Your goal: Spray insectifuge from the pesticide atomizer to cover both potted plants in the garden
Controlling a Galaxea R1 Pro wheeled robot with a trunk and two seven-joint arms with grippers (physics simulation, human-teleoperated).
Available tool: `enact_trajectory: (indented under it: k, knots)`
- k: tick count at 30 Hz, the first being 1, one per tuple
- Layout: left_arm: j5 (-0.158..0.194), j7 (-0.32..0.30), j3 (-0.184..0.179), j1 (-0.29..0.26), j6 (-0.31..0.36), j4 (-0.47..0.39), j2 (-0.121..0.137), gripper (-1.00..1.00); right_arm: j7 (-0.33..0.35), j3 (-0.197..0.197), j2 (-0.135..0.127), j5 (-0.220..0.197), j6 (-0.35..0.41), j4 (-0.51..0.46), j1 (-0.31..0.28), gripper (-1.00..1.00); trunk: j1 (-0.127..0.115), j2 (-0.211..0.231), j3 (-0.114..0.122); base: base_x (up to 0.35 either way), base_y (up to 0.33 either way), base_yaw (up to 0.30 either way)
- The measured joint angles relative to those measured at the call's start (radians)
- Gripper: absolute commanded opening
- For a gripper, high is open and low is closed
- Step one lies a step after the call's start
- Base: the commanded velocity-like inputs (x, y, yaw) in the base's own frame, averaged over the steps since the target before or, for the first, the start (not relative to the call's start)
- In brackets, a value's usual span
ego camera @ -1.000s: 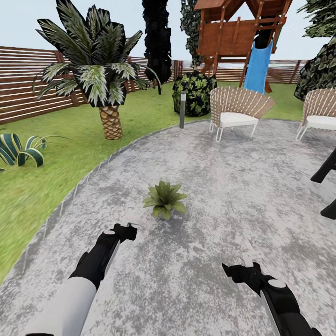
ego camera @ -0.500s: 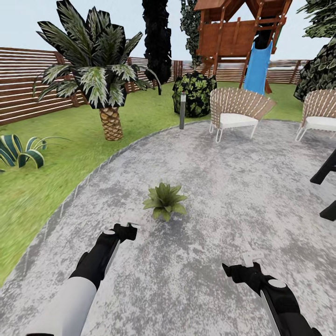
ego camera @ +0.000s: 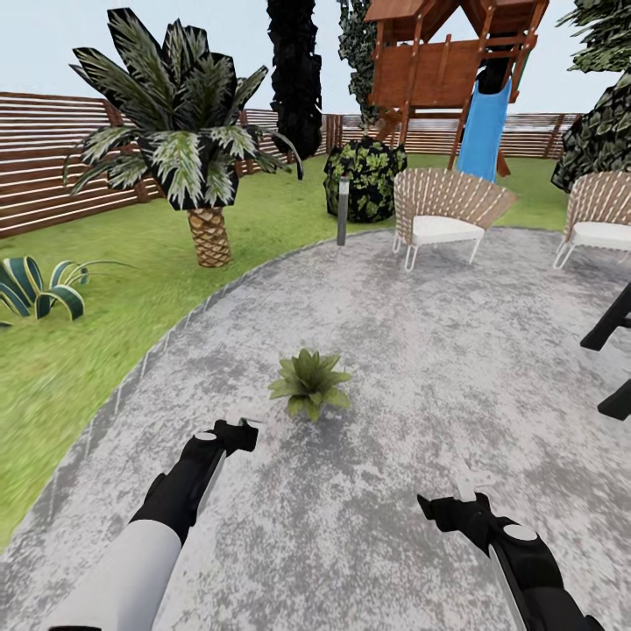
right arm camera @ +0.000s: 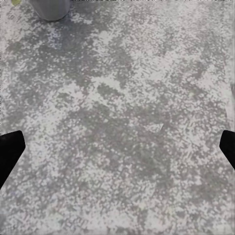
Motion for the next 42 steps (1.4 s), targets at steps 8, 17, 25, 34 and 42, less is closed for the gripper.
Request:
enact_trajectory:
  k: [8,17,25,34,42]
  knots:
    - [0.0,0.0,0.0,0.0,0.0,0.0,0.0,-1.0,0.0,0.0,0.0,0.0,0.0,0.0,0.0,1.0,-0.031,0.056,0.025,0.0,0.0,0.0]
    - [0.0,0.0,0.0,0.0,0.0,0.0,0.0,-1.0,0.001,0.0,0.0,0.0,0.0,0.0,0.0,1.0,-0.065,0.119,0.053,0.0,0.0,0.0]
    - [0.0,0.0,0.0,0.0,0.0,0.0,0.0,-1.0,0.001,0.0,0.0,0.0,0.0,0.0,0.0,1.0,-0.096,0.175,0.083,0.0,0.0,0.0]
    - [0.0,0.0,0.0,0.0,0.0,0.0,0.0,-1.0,0.001,0.0,0.0,0.0,0.0,0.0,0.0,1.0,-0.13,0.238,0.125,0.0,0.0,0.0]
    - [0.0,0.0,0.0,0.0,0.0,0.0,0.001,-1.0,0.0,0.0,0.0,0.0,0.0,0.0,0.0,1.0,-0.161,0.294,0.161,0.0,0.0,0.0]
